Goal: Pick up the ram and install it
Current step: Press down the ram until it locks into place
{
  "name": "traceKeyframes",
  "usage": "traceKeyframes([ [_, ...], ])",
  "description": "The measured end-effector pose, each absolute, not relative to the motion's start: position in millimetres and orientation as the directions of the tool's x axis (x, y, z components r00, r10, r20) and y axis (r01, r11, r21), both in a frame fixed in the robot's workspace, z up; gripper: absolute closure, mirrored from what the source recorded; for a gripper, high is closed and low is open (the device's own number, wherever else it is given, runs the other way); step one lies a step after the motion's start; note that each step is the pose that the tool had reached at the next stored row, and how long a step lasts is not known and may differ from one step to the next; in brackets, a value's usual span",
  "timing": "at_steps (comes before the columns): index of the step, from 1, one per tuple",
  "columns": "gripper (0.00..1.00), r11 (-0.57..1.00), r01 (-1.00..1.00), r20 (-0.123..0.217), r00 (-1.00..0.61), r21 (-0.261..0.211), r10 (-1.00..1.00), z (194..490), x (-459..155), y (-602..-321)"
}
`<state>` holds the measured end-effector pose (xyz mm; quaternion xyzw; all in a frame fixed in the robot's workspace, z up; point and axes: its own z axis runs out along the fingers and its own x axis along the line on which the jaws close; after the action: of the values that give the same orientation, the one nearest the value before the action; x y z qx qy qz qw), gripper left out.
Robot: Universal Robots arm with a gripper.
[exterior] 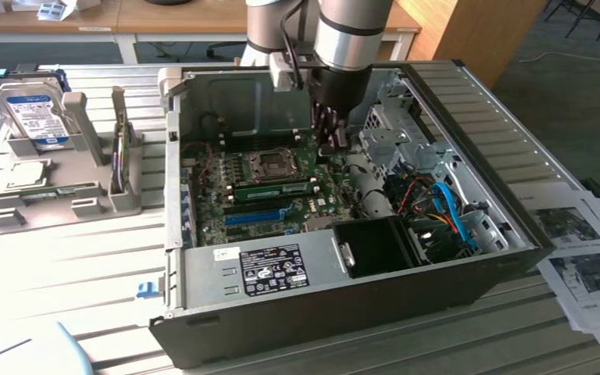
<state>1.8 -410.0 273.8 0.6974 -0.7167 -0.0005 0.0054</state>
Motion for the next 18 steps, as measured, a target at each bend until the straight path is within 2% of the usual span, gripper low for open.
traceKeyframes([
  [18, 0.91, 0.027, -1.0, 0.007, -0.027, 0.008, -1.0, 249, 2, -410],
])
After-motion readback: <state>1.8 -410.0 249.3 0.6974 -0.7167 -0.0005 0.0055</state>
